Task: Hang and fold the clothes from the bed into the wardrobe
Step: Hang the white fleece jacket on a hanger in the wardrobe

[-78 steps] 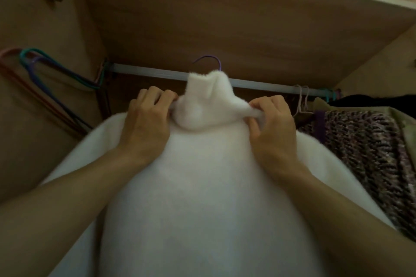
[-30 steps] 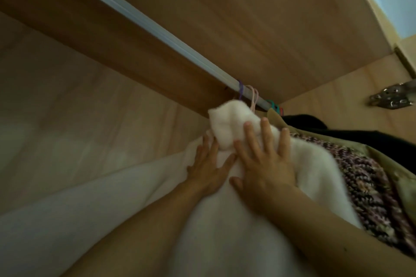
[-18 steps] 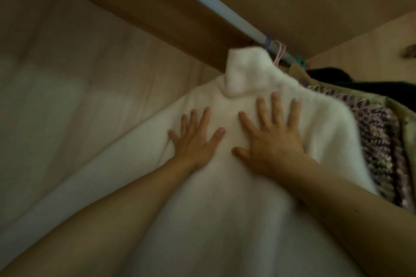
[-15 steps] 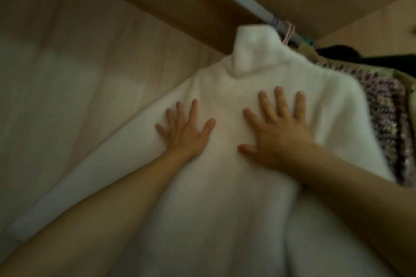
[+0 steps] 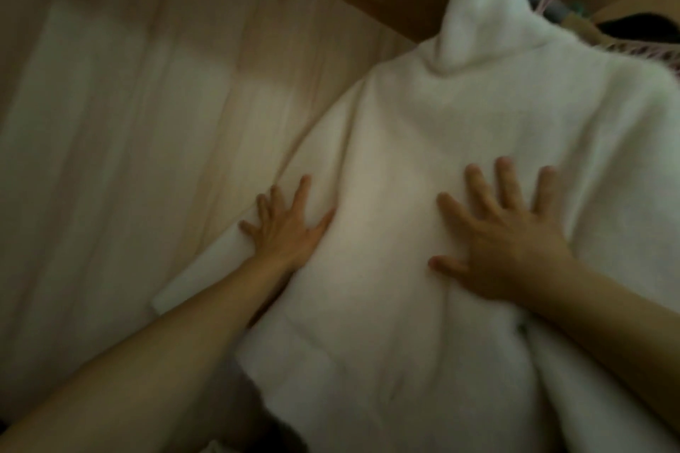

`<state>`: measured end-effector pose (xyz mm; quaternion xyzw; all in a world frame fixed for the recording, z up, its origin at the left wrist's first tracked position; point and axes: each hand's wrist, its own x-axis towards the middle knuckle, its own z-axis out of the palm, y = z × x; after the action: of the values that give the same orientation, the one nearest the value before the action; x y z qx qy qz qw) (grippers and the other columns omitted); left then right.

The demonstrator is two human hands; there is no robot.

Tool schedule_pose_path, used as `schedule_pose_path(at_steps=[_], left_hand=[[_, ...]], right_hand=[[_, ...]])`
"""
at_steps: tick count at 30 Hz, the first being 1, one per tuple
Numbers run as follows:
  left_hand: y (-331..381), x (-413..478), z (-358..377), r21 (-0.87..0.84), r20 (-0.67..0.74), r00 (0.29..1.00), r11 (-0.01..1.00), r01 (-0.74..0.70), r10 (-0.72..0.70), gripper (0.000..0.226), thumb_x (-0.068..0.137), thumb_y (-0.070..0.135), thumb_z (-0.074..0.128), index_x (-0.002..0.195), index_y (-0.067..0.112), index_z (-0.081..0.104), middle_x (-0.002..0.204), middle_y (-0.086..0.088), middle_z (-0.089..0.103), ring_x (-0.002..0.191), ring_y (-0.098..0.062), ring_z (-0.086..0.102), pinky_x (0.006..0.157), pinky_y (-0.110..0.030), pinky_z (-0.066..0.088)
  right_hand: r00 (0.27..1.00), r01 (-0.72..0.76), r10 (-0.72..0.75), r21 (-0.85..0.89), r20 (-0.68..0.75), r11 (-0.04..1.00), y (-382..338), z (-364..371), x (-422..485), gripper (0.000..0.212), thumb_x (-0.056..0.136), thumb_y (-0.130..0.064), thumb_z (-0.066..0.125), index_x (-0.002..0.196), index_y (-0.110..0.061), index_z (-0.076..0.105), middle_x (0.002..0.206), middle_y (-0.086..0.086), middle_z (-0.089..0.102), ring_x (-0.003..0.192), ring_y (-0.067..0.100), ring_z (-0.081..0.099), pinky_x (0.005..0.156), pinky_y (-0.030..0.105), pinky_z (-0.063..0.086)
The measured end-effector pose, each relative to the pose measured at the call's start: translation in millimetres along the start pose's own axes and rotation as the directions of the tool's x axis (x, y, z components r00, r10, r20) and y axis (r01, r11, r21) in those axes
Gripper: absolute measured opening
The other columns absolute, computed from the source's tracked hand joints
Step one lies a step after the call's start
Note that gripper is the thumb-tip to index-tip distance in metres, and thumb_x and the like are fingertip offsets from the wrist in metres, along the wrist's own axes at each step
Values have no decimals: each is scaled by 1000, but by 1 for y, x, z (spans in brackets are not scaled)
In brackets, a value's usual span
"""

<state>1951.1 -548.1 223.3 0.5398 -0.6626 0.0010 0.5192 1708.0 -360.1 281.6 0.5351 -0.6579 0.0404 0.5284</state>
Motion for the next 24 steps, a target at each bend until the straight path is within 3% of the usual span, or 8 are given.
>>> schedule_pose_path(at_steps=[2,4,7,8,10,13,17,24], left_hand=[[14,-2,13,-67,81,996,997,37,-31,84,74,93,16,146,60,-11,167,-5,-2,152,-34,-3,112,-72,3],[32,-7,22,-262,165,985,961,86,-43,95,66,98,12,150,56,-5,167,-1,4,153,-32,2,117,-65,4],[53,-13,32,-617,144,990,781,99,-11,118,49,105,18,153,50,7,167,1,12,153,-26,11,123,-53,9],[58,-18,37,-619,132,991,778,102,-25,120,45,108,24,151,55,4,167,-1,10,153,-26,12,122,-55,10],[67,-28,50,-473,153,986,872,127,-61,122,37,110,33,140,66,-12,167,-2,-2,153,-29,3,117,-64,7],[83,-42,73,-273,254,967,958,89,-18,119,44,107,34,133,63,-30,164,0,-22,152,-31,-12,110,-71,0],[96,-54,80,-260,354,933,965,38,58,109,63,98,34,145,54,-24,163,3,-26,152,-31,-14,113,-70,2],[48,-101,68,-191,359,927,981,-43,110,93,64,99,22,135,64,-29,164,6,-23,152,-30,-8,116,-66,6]], right_hand=[[1000,14,-14,-21,1,1000,0,3,-6,98,74,-90,15,154,-38,-8,163,7,-21,145,42,-27,108,72,-12],[1000,29,-29,-46,-11,999,5,8,-12,97,74,-89,13,154,-38,-10,163,7,-22,144,41,-29,107,72,-14],[998,52,-55,-102,-28,993,17,15,-19,98,71,-87,4,153,-37,-14,163,7,-23,144,41,-30,105,72,-18],[998,53,-56,-111,-22,992,21,16,-21,99,69,-87,2,153,-38,-15,163,7,-23,144,41,-30,105,71,-19],[998,55,-56,-131,-5,990,25,17,-22,100,66,-86,-2,153,-38,-14,163,7,-23,144,41,-29,105,71,-20],[998,57,-55,-142,22,988,22,12,-23,98,70,-87,5,154,-38,-9,164,8,-19,145,41,-27,104,72,-19],[996,64,-57,-115,63,991,13,2,-34,98,69,-85,-2,155,-38,-1,166,7,-8,148,39,-20,106,72,-14],[990,81,-82,15,118,997,-12,-21,-76,97,72,-84,-7,156,-36,7,166,6,-4,150,34,-17,112,66,-14]])
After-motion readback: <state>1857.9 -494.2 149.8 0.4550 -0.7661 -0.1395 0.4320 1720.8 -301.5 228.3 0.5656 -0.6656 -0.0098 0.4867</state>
